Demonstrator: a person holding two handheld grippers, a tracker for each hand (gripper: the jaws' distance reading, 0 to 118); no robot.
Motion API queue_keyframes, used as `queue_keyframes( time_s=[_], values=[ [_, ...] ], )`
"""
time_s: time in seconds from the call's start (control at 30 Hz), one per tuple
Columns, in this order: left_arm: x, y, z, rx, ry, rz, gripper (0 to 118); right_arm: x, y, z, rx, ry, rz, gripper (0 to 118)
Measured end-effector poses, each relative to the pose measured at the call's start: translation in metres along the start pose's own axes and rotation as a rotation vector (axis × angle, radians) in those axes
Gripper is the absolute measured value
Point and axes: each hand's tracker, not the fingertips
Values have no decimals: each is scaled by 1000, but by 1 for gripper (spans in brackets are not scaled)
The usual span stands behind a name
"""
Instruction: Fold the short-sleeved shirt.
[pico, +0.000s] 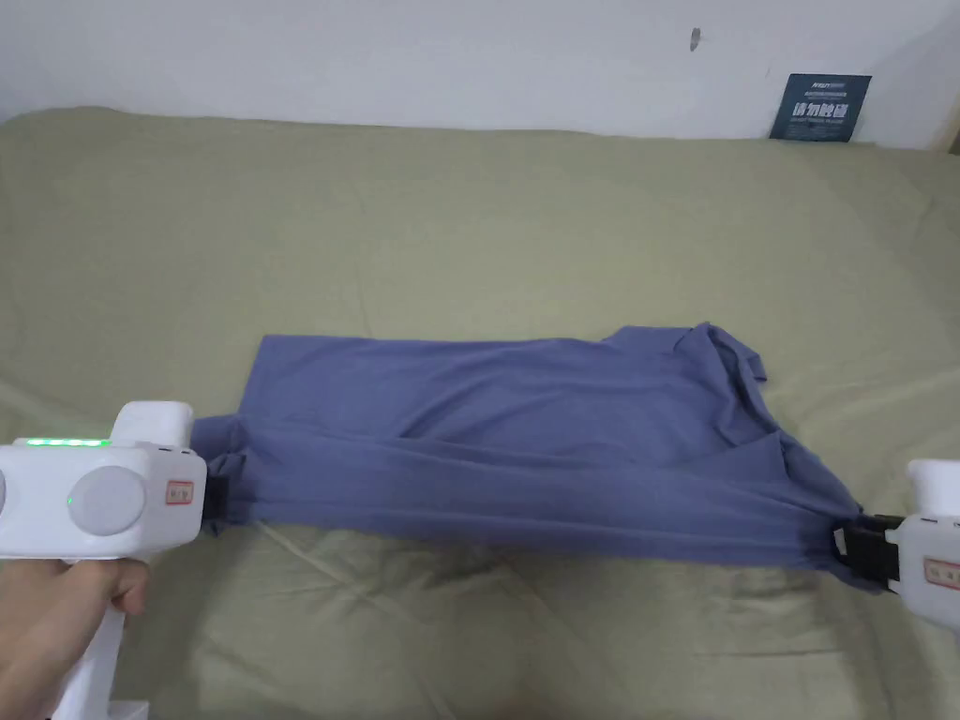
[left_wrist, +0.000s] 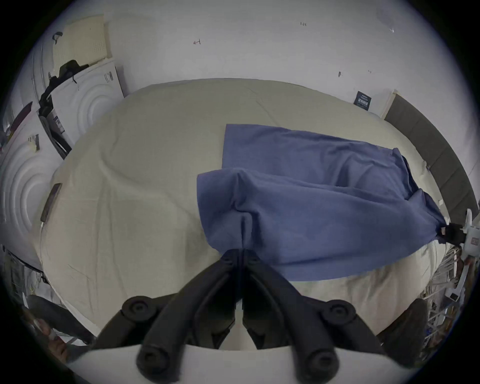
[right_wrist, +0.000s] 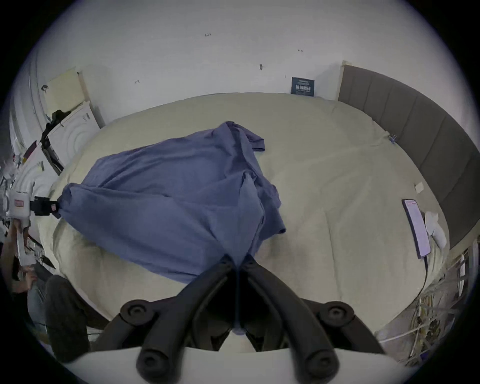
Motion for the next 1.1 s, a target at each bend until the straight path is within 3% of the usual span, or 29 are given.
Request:
queue_keyframes(
  time_s=[0.23,0.43,0.47,0.53,0.57,0.6,0.63,0.67,0.77,0.83,0.87,0.93,1.1],
  values=[
    [-16,-59,33,-43,-26,18,3,-9,-57,34,-55,55,51,2],
    [-23,-76,22,-87,-13,25,3,-7,-87,17,-142,74,31,3],
    [-22,-76,19,-92,-12,23,8,-8,-87,15,-150,81,45,12],
    [-26,-75,20,-86,-35,34,14,-10,-83,15,-156,69,57,19],
    [-28,-73,23,-77,-48,44,43,-11,-79,16,-164,52,60,48],
    [-30,-70,27,-61,-56,52,87,-9,-74,19,-164,61,58,86],
    [-32,-65,32,-18,-62,67,117,-7,-70,23,-147,84,51,114],
    [-32,-57,41,54,-44,70,118,-7,-59,31,-27,107,22,113],
    [-25,-28,46,74,-54,46,116,-15,-30,34,-25,81,46,107],
    [-18,-6,38,75,-67,23,109,-18,-8,22,15,89,31,100],
    [-13,5,29,79,-67,19,82,-20,3,15,26,91,19,75],
    [-6,26,13,82,-78,14,0,-20,18,4,66,109,-13,0],
    [1,82,-39,57,-77,20,0,-12,55,-44,74,92,-14,0]
  ],
)
